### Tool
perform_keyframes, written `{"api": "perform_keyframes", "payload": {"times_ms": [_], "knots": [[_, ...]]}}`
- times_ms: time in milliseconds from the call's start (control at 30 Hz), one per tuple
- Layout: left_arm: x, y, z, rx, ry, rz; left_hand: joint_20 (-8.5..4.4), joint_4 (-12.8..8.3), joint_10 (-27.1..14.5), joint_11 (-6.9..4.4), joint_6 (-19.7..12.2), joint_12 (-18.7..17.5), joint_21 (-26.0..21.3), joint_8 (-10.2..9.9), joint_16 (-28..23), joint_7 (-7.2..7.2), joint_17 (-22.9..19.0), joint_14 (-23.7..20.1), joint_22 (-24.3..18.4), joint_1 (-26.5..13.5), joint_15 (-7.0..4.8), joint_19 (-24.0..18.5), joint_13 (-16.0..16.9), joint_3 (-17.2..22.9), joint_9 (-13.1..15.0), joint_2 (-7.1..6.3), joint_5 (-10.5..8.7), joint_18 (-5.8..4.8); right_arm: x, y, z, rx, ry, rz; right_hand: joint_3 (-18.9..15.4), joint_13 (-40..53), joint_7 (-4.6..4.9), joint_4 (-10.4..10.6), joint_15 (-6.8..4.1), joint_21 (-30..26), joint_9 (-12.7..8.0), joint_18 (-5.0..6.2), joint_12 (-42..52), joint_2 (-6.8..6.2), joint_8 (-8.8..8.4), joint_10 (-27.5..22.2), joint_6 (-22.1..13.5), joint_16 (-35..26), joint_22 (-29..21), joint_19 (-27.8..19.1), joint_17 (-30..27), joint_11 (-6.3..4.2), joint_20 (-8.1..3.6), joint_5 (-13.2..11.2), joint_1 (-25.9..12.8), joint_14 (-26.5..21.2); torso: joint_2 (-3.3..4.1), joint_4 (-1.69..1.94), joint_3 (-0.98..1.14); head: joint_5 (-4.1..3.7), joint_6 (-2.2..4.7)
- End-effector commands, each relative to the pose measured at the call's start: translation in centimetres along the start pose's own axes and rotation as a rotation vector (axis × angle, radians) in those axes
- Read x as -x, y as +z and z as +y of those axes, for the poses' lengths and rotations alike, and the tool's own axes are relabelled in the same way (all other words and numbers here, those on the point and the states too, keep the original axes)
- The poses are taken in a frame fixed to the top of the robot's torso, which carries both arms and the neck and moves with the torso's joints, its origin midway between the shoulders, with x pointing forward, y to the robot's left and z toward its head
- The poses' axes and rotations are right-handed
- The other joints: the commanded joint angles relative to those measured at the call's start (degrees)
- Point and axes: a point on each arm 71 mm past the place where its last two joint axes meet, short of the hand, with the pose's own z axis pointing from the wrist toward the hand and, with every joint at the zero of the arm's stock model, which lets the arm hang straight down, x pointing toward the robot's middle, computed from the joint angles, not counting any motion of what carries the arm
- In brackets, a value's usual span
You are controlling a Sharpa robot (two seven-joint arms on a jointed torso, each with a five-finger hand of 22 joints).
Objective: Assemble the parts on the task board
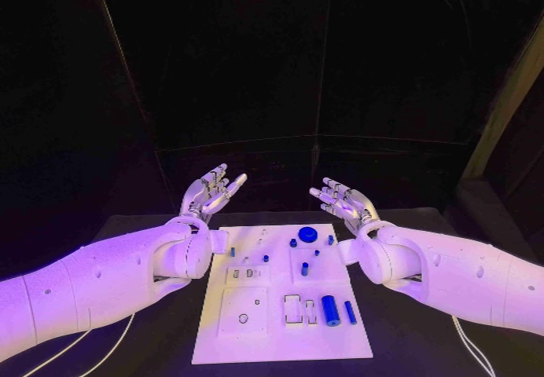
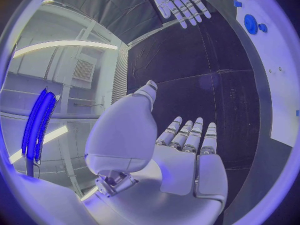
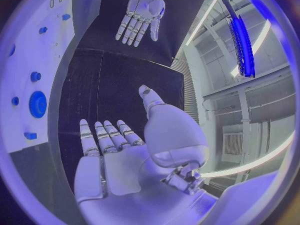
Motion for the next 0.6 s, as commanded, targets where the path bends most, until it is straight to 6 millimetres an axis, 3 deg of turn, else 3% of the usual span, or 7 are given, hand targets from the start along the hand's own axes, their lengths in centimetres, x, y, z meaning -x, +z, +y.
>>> {"api": "perform_keyframes", "payload": {"times_ms": [33,167,233,267,333,433,600], "knots": [[-0.3,0.1,-0.3,-0.030,-0.024,0.039,0.61,0.20,0.83,0.72,0.78,0.43,0.27,0.43,0.51,3.16,0.18,1.10,0.10,0.74,0.23,0.15,0.14,0.10,0.13,0.42,0.20,0.54,-1.0,0.4,-0.1,-0.037,-0.025,0.179,0.16,0.71,6.75,-4.70,2.48,1.74,0.66,2.08,1.31,0.44,1.03,8.56,6.88,1.72,0.92,6.50,0.91,2.14,0.37,-4.46,8.62,10.01,0.00,0.00,0.00,0.01,0.00],[-0.3,0.1,-0.3,-0.030,-0.024,0.039,0.96,-0.33,4.56,2.50,2.80,1.12,1.11,0.79,2.24,4.80,1.20,7.34,0.65,0.86,1.15,2.74,0.58,0.06,0.36,1.41,0.20,0.39,-1.1,0.6,-0.2,-0.046,-0.035,0.204,0.38,1.79,7.47,-6.73,2.04,6.99,1.70,5.06,3.88,0.28,2.97,22.19,17.01,5.22,3.48,22.92,2.12,3.44,0.24,-5.93,12.32,25.20,0.00,0.00,0.00,0.01,0.00],[-0.3,0.1,-0.3,-0.030,-0.024,0.039,1.14,-0.85,9.60,3.55,5.26,2.21,1.93,1.26,3.74,5.93,1.95,12.35,1.11,1.03,1.90,5.23,1.15,-0.10,0.63,1.93,0.20,-0.17,-1.1,0.6,-0.2,-0.048,-0.037,0.210,0.44,2.43,6.64,-7.64,0.59,9.11,2.43,6.54,6.03,0.24,4.56,32.58,25.12,7.47,4.12,27.72,2.67,2.10,0.16,-6.48,13.77,34.74,0.00,0.00,0.00,0.01,0.00],[1.2,0.4,-0.2,-0.024,-0.027,0.042,1.18,-1.27,13.47,4.28,7.83,3.17,2.71,1.82,4.83,6.43,2.46,15.98,1.54,1.21,2.37,7.65,1.57,-0.21,0.94,2.28,0.15,-0.53,0.9,0.8,0.5,0.078,-0.327,0.153,0.58,2.37,5.82,-8.15,-0.40,10.10,2.76,7.49,6.69,0.37,5.44,35.96,30.26,8.14,4.30,29.97,2.62,1.27,0.11,-6.70,14.43,37.98,0.66,-0.06,-0.01,0.90,-0.88],[1.4,0.3,-0.3,-0.029,-0.031,0.048,1.16,-1.95,17.91,4.63,11.00,4.23,4.64,2.50,6.54,6.54,3.24,21.78,2.56,1.52,2.78,13.25,1.92,-0.44,1.26,2.56,0.29,-1.10,1.0,0.9,1.0,0.110,-0.401,0.172,0.71,2.01,4.85,-8.65,-1.08,10.77,2.86,7.95,6.74,0.35,6.06,38.67,35.96,8.03,4.22,31.98,2.27,0.38,-0.30,-6.17,14.53,40.66,1.12,0.03,0.05,0.85,-0.80],[1.6,0.2,-0.4,-0.035,-0.038,0.059,1.05,-3.34,28.63,5.36,19.96,7.03,10.02,4.74,8.98,6.42,4.08,29.10,5.19,2.37,2.76,28.41,2.85,-0.74,2.31,2.74,0.20,-1.11,1.2,1.0,1.6,0.153,-0.509,0.195,0.98,1.95,3.95,-9.17,-2.22,11.55,2.55,7.96,6.38,0.34,5.98,41.94,39.28,7.95,4.05,34.60,2.29,-0.57,-1.10,-6.05,14.17,44.46,1.29,0.11,0.10,0.83,-1.01],[1.4,0.0,-0.5,-0.032,-0.054,0.087,0.77,-5.22,36.53,4.13,28.87,8.60,12.26,6.57,10.34,6.84,4.29,34.82,5.67,3.04,1.33,35.93,2.71,-1.33,2.84,3.03,0.19,0.17,1.8,1.4,2.9,0.212,-0.681,0.197,2.06,2.01,3.49,-10.16,-4.48,13.78,2.44,7.92,5.63,0.57,5.70,47.02,43.36,8.64,4.37,39.76,2.94,-2.10,-3.35,-5.52,13.39,51.66,1.85,0.68,0.44,0.52,-0.06]]}}
